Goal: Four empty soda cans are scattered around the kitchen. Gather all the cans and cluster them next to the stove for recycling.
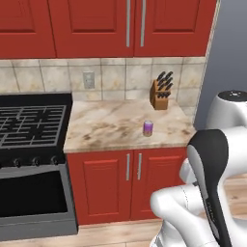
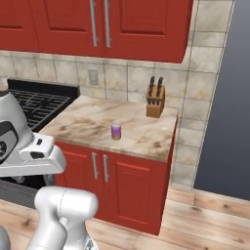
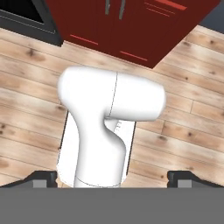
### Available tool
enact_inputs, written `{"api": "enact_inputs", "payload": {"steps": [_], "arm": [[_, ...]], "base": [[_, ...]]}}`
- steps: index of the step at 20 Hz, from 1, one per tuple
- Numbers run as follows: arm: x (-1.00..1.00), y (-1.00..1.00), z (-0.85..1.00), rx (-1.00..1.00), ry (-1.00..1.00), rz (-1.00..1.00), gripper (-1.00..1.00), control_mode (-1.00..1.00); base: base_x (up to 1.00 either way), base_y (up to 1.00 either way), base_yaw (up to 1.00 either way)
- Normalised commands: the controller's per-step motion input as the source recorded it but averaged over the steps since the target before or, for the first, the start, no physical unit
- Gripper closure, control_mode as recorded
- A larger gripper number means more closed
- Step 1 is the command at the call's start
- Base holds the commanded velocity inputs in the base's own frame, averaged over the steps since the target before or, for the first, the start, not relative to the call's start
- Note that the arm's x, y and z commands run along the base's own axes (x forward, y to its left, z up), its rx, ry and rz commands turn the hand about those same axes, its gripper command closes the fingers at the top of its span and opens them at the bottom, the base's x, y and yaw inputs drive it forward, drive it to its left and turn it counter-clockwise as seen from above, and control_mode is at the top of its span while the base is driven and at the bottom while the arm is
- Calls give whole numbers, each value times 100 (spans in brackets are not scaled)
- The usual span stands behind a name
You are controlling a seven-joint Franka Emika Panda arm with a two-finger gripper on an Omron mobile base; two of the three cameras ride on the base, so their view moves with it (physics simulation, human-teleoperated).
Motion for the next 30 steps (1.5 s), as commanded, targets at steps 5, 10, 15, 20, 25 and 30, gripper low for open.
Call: {"api": "enact_inputs", "payload": {"steps": [5, 10, 15, 20, 25, 30], "arm": [[0, 0, 0, 0, 0, 0, -100, 100], [0, 0, 0, 0, 0, 0, -100, 100], [0, 0, 0, 0, 0, 0, -100, 100], [0, 0, 0, 0, 0, 0, -100, 100], [0, 0, 0, 0, 0, 0, -100, 100], [0, 0, 0, 0, 0, 0, -100, 100]], "base": [[8, 23, -7], [14, -28, -2], [28, -13, -1], [55, -7, -6], [50, -11, -17], [46, 0, -18]]}}
